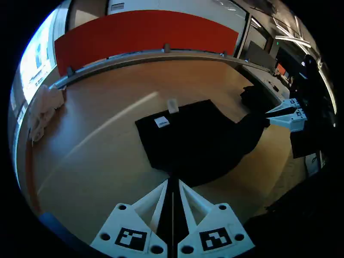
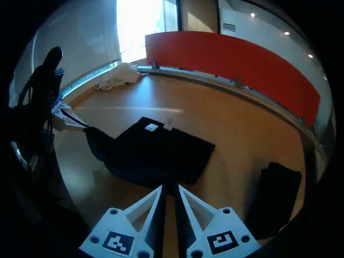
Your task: Fold towel
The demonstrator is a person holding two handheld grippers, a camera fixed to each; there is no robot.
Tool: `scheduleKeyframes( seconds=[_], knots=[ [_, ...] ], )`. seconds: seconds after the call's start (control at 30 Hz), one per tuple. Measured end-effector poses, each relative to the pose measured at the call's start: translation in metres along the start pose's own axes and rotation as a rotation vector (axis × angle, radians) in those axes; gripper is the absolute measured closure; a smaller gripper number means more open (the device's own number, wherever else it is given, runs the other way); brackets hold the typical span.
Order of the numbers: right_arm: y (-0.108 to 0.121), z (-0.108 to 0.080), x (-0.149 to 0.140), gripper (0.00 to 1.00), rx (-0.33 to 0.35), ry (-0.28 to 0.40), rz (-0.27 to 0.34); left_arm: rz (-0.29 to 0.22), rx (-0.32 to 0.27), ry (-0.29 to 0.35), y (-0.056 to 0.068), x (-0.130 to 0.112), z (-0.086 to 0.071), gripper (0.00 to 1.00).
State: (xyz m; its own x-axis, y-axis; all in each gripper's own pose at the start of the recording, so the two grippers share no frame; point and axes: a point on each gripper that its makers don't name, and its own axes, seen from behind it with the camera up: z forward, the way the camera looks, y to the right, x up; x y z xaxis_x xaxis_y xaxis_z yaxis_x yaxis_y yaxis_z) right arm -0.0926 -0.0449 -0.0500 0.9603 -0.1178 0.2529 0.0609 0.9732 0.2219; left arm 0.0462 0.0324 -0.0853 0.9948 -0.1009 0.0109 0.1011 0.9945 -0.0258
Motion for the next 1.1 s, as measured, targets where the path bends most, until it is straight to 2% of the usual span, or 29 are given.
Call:
scheduleKeyframes(
  seconds=[0.3, 0.57, 1.1],
  knots=[
    [0.029, 0.026, 0.024, 0.88, -0.022, 0.006, -0.003, 0.006, 0.02, 0.04, -0.023, 0.039, 0.022, 0.99],
    [0.053, 0.051, 0.037, 0.88, -0.047, -0.01, 0.017, -0.007, 0.024, 0.045, -0.039, 0.062, 0.048, 0.99],
    [0.072, 0.096, 0.024, 0.88, -0.049, -0.08, 0.061, -0.01, -0.013, -0.03, -0.055, 0.059, 0.102, 0.99]
  ],
)
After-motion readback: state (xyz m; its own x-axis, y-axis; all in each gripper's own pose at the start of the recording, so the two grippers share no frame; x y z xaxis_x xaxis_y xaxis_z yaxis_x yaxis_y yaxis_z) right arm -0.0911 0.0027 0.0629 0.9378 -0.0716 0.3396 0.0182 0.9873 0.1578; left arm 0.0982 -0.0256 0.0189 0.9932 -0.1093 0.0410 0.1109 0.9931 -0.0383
